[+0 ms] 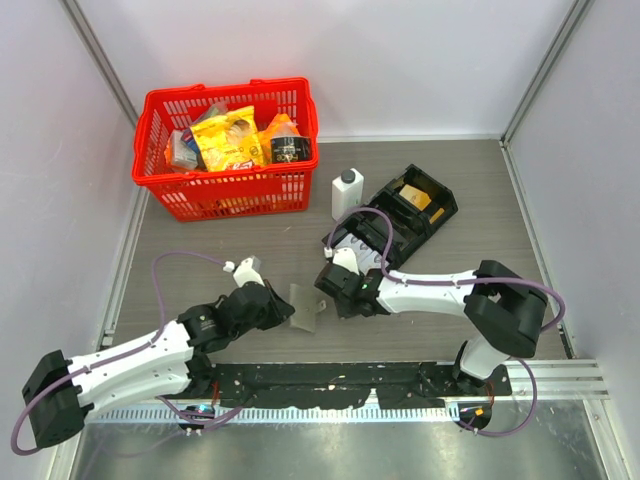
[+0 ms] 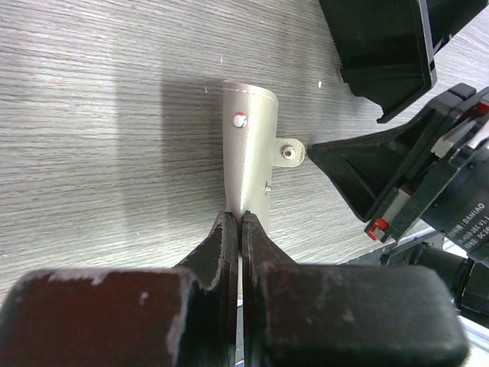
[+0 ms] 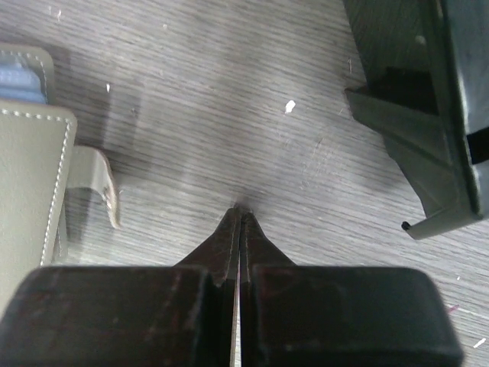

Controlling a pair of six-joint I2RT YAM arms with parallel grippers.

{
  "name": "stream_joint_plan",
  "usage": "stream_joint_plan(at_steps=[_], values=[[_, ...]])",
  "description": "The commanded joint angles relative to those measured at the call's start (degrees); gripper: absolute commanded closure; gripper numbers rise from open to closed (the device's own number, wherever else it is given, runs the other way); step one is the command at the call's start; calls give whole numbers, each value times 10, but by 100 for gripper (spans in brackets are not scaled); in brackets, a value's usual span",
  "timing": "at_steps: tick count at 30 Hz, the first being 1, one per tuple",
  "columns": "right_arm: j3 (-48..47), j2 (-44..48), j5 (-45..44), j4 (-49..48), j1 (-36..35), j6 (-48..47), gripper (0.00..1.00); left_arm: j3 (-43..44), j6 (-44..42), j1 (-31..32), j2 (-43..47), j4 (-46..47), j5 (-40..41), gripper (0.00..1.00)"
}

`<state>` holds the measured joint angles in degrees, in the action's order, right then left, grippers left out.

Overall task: Take the credit cards out of the card holder
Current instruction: Open the card holder at the center of the board.

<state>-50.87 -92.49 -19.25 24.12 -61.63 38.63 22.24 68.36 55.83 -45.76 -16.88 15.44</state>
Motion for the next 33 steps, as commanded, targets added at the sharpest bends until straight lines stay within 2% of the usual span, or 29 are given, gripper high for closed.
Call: stream_joint_plan(at_steps=[1, 5, 7, 8, 9, 10, 14, 18, 20, 24, 26, 33], values=[[9, 47, 0, -22, 1, -7, 99, 5, -18, 2, -7, 12, 35, 99], [19, 61, 7, -35, 5, -1, 98, 22, -33, 1, -49, 11, 44, 99], [31, 81, 22, -58, 5, 7, 87, 25, -33, 2, -66, 21, 36, 99], [35, 90, 30, -71, 5, 9, 77, 24, -34, 2, -71, 26, 33, 100], [41, 103, 46, -92, 5, 8, 72, 25, -33, 2, -74, 29, 31, 100], [42, 112, 53, -100, 5, 6, 64, 24, -31, 2, -78, 30, 29, 100], [40, 133, 83, -146, 1, -4, 47, 21, -31, 1, -72, 26, 29, 100], [10, 103, 78, -150, -12, -14, 34, 20, -29, 1, -62, 23, 33, 100], [-20, 78, 66, -138, -22, -18, 32, 21, -29, 2, -62, 22, 33, 100], [-52, 20, 22, -94, -32, -7, 34, 22, -28, 2, -65, 24, 29, 100], [-55, 3, 16, -85, -33, -4, 38, 22, -29, 2, -65, 24, 28, 100], [-33, 3, -4, -72, -31, 8, 72, 19, -32, 1, -68, 22, 28, 100]])
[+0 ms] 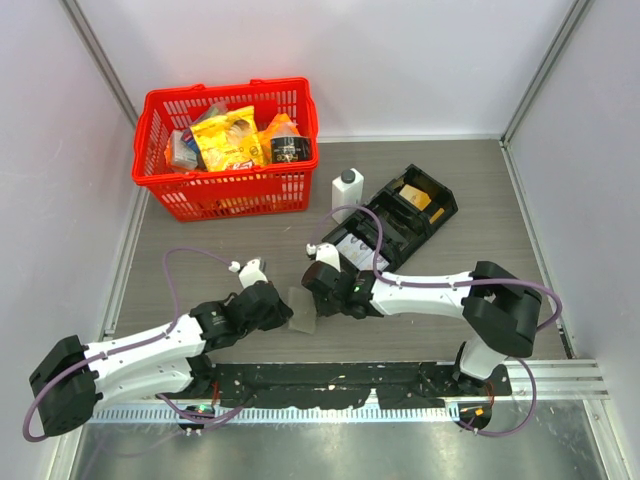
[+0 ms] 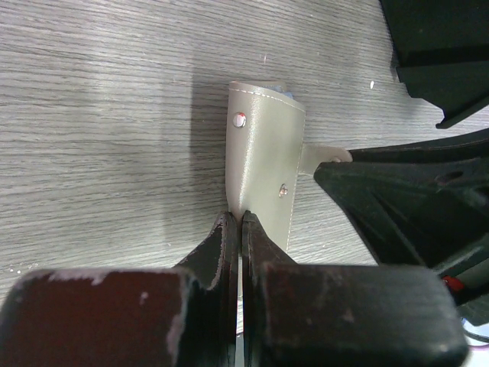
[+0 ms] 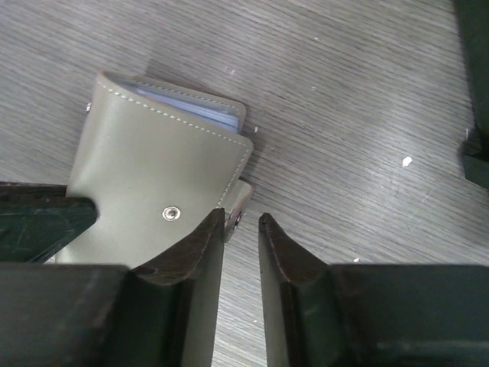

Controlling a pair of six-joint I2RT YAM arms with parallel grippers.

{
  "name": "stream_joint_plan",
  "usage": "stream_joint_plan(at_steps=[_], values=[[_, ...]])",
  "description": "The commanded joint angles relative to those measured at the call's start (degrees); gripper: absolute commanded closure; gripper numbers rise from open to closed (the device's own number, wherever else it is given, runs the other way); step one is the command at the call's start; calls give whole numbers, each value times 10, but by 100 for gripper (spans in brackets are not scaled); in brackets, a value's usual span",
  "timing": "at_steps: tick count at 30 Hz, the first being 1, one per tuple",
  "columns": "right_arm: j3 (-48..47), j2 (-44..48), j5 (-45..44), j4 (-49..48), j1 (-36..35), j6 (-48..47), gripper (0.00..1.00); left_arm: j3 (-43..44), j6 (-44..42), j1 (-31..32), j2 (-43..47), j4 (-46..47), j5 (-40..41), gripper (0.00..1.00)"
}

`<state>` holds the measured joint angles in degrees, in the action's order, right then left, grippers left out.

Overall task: Take the credit cards out of the card holder
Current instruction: Open the card holder at the center of the board.

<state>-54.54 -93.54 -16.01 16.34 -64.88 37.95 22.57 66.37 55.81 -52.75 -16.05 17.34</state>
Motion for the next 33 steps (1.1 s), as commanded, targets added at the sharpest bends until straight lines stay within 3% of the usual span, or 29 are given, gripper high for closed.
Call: stream_joint_plan(at_steps=[1, 6, 7, 11, 19, 21, 23, 33], values=[[11, 14, -38, 4, 5, 17, 74, 17, -15, 2, 0, 14, 9, 100], [49, 34, -24, -31, 16, 20, 91, 30, -26, 1, -13, -2, 13, 96], [62, 39, -15, -44, 20, 21, 93, 34, -29, 0, -16, -12, 18, 91], [117, 68, 26, -105, 41, 33, 95, 76, -56, -3, -32, -74, 51, 57], [241, 125, 151, -296, 106, 77, 95, 184, -127, 22, -93, -149, 64, 33], [258, 125, 185, -320, 120, 86, 94, 195, -128, 34, -112, -145, 65, 20], [266, 125, 191, -329, 125, 89, 94, 209, -124, 47, -140, -144, 73, 1], [277, 134, 178, -331, 124, 103, 95, 312, -96, 83, -304, -209, 141, 0]])
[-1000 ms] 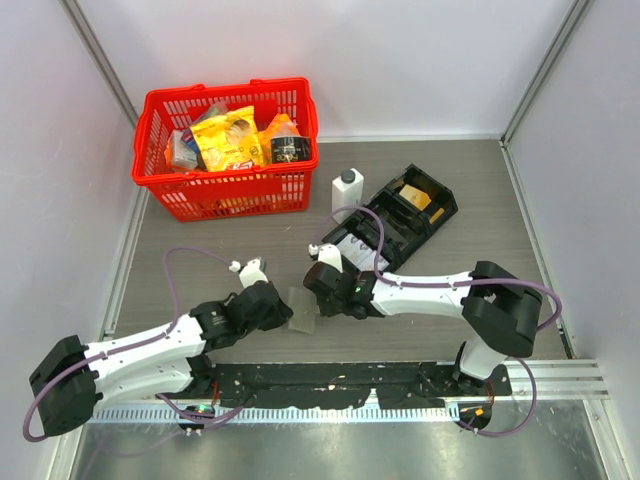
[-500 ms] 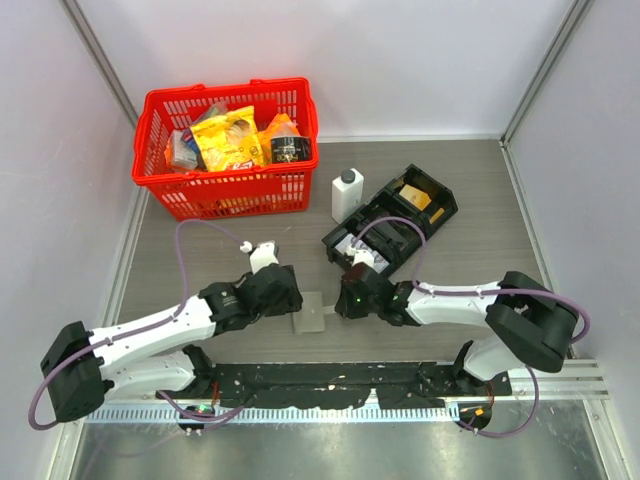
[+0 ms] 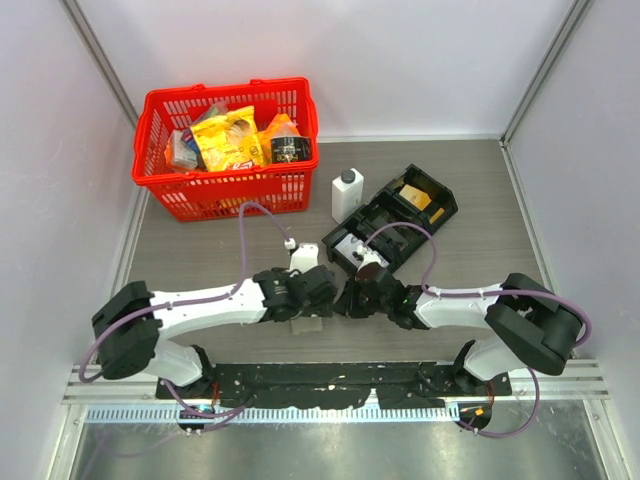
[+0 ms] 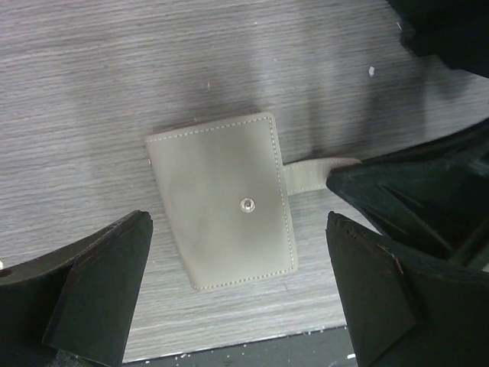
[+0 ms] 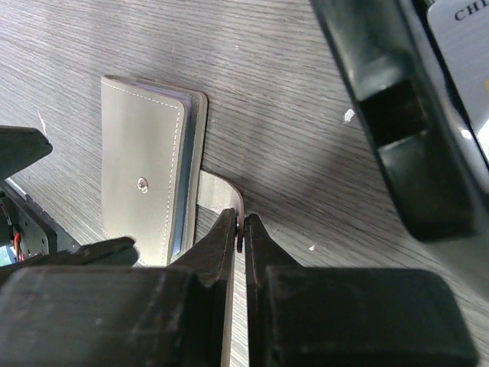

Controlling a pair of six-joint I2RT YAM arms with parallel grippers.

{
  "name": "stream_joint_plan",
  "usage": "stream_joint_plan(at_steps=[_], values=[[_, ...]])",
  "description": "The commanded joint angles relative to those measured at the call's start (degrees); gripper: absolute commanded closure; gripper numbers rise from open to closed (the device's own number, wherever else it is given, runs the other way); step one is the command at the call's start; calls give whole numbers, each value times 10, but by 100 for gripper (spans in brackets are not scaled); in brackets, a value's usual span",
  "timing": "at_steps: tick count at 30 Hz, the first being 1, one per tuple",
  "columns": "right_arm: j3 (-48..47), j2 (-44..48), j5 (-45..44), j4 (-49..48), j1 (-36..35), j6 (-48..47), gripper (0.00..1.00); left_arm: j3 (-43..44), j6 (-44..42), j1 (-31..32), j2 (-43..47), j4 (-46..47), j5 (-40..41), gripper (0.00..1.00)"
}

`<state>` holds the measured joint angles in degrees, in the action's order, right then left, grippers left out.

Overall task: Take the credit cards out of the card holder
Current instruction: Open the card holder at the center of the board.

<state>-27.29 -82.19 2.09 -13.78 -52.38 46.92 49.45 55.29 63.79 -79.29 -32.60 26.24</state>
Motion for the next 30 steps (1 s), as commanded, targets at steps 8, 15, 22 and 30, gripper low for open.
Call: stream_joint_plan(at_steps=[8, 15, 22, 30], values=[[7, 18, -7, -27, -1, 17, 95, 73, 17, 10, -117, -51, 61, 0], [5, 12, -2, -28, 0, 16, 94, 66, 18, 16, -139, -51, 70, 2], [5, 12, 0, -29, -1, 14, 94, 52, 26, 15, -71, -77, 106, 19], [3, 5, 5, -29, 0, 17, 95, 14, 39, 7, 11, -92, 123, 39]])
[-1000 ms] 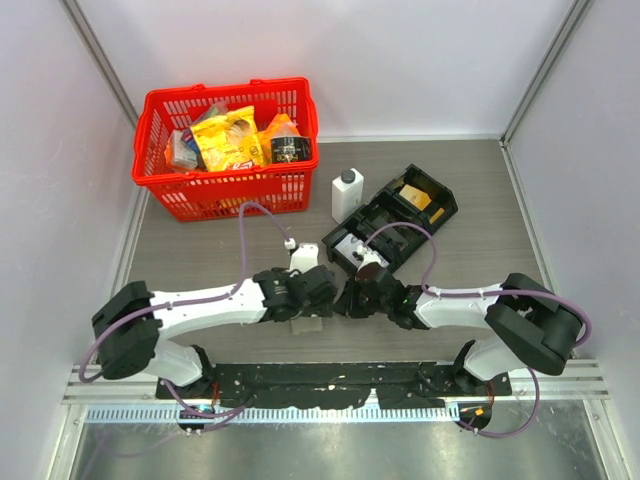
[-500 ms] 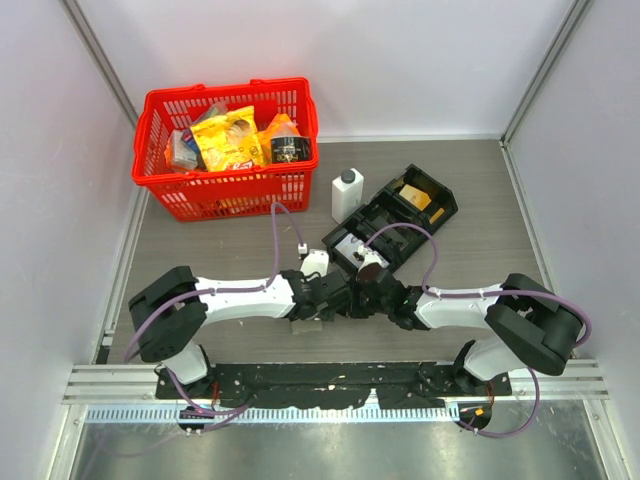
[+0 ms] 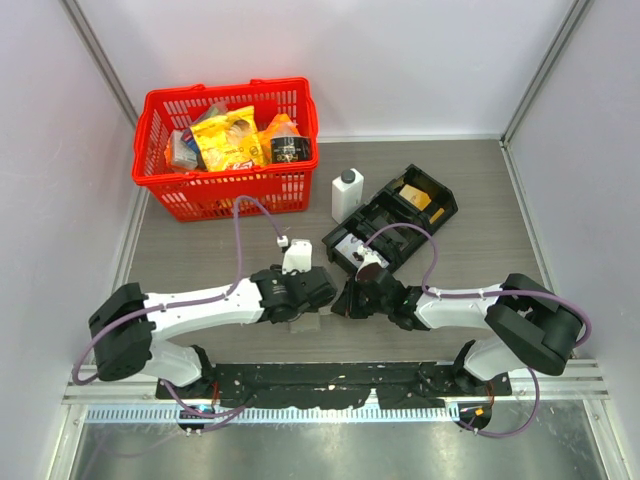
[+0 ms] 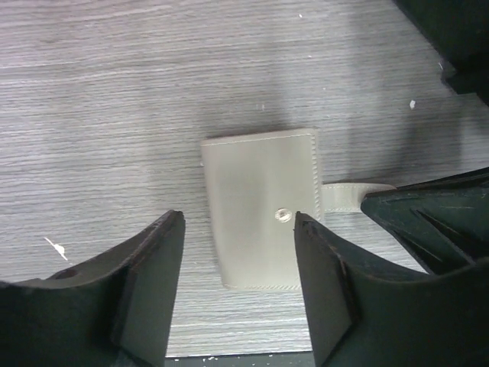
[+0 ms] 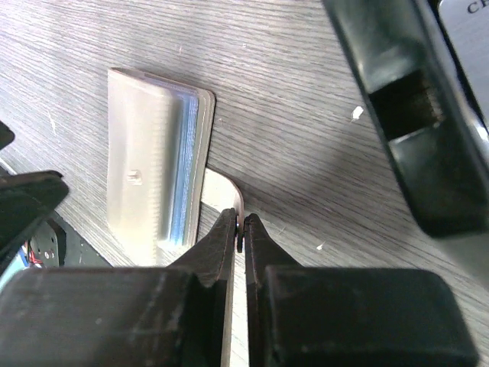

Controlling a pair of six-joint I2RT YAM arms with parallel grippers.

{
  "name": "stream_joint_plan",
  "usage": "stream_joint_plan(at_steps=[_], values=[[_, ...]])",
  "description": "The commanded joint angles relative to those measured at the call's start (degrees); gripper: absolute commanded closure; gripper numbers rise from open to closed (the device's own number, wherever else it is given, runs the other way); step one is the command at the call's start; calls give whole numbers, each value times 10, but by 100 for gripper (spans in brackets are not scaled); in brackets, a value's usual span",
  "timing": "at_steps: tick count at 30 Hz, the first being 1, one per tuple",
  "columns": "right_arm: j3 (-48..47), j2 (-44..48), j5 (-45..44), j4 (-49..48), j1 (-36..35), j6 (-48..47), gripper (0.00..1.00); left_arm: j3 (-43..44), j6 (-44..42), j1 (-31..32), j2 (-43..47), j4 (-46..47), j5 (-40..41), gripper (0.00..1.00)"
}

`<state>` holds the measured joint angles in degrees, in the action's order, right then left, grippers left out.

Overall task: Take the credit cards out of the card holder
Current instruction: Open the card holder at the center of the board.

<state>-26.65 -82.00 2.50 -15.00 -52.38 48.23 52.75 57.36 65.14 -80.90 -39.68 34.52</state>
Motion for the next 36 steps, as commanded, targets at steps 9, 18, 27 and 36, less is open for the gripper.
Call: stream_joint_plan(at_steps=[9, 18, 27, 36], values=[[-4, 21, -12, 7, 0, 4, 95, -107, 45, -40, 96, -8, 21, 48], [-11, 6, -9, 8, 0, 1, 95, -54, 27, -35, 93, 21, -24, 4], [-10, 8, -10, 8, 0, 1, 95, 64, -7, -16, -82, -5, -12, 0], [-7, 10, -7, 2, -1, 2, 94, 85, -6, -2, -158, -25, 6, 3]])
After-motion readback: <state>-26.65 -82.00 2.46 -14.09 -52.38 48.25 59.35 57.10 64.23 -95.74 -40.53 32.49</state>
